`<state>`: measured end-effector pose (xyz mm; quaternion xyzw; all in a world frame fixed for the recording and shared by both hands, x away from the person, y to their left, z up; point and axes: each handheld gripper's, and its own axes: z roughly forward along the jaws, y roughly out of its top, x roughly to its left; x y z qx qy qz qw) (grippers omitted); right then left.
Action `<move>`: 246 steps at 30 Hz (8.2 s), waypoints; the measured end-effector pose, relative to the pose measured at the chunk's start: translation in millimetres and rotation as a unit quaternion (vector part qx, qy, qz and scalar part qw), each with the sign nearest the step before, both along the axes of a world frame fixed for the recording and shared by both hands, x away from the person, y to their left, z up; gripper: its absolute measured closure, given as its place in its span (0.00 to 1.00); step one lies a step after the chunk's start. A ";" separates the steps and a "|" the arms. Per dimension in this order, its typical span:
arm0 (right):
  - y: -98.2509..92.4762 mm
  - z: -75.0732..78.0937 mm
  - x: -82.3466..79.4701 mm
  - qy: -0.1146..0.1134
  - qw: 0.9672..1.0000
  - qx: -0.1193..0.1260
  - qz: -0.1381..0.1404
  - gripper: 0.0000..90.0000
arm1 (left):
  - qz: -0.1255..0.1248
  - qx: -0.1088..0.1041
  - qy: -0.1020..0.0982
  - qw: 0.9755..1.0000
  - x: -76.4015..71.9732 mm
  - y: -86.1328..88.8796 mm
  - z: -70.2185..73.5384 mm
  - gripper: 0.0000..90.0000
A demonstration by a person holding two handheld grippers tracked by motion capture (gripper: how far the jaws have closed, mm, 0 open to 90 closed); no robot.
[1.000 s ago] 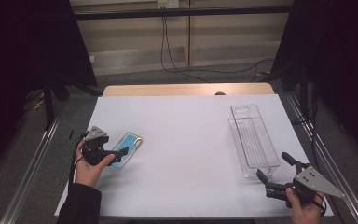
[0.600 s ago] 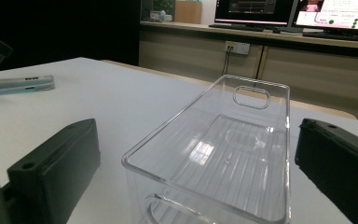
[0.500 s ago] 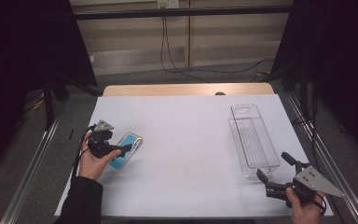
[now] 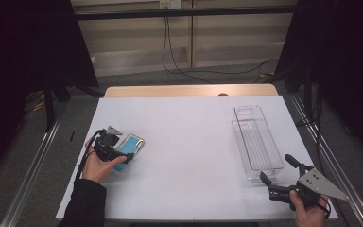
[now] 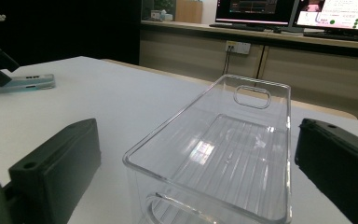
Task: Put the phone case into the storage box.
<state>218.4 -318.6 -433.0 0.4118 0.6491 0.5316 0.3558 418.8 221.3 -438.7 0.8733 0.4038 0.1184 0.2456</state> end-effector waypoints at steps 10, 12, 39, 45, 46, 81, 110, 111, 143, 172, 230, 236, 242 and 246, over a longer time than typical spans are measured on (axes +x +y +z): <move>0.1 0.2 -0.5 0.001 1.000 0.000 -0.001 0.00 | -0.003 0.010 0.020 1.000 5.2 -1.6 -9.0 0.05; -0.1 0.1 -0.5 0.000 1.000 -0.001 -0.001 0.00 | -0.001 0.003 0.026 1.000 5.8 -1.4 -9.5 0.05; -0.5 0.1 -1.1 0.001 1.000 -0.001 -0.001 0.00 | 0.007 0.008 0.041 0.999 10.5 -4.6 -11.4 0.04; -0.8 0.1 -1.9 -0.001 1.000 -0.003 -0.001 0.00 | 0.008 0.012 0.046 0.999 9.4 -6.3 -9.8 0.07; -1.0 0.1 -2.0 0.000 1.000 -0.002 -0.001 0.00 | 0.005 0.013 0.043 0.999 8.3 -6.0 -9.0 0.09; -0.3 0.5 -2.5 -0.002 1.000 -0.005 0.000 0.00 | 0.014 -0.006 0.025 1.000 -0.3 -3.2 -6.0 0.19; 0.4 1.0 -2.7 -0.002 1.000 -0.010 0.000 0.00 | 0.059 -0.069 -0.053 0.994 -14.3 -1.8 20.6 0.19; 0.4 0.9 -2.7 -0.002 1.000 -0.009 0.000 0.00 | 0.057 -0.071 -0.052 0.994 -15.2 -2.2 21.6 0.19; 4.0 0.9 -1.2 -0.002 1.000 0.000 0.005 0.00 | 0.015 -0.136 -0.138 0.981 -69.3 -24.8 49.6 0.19; 33.0 10.4 6.4 0.023 0.998 -0.001 0.057 0.00 | -0.005 -0.150 -0.169 0.974 -116.1 -73.2 43.7 0.19; 139.1 49.5 88.5 0.148 0.977 -0.007 0.153 0.17 | -0.035 -0.118 -0.223 0.967 -111.8 -159.8 41.4 0.19; 145.6 54.2 96.5 0.178 0.972 -0.021 0.154 0.21 | -0.032 -0.113 -0.229 0.966 -109.5 -163.6 38.8 0.19; 149.9 54.6 105.8 0.207 0.968 -0.020 0.141 0.33 | -0.023 -0.115 -0.229 0.966 -108.8 -162.8 35.3 0.19; 155.9 52.8 107.7 0.224 0.965 -0.021 0.136 0.33 | -0.025 -0.112 -0.229 0.966 -109.1 -163.6 34.3 0.19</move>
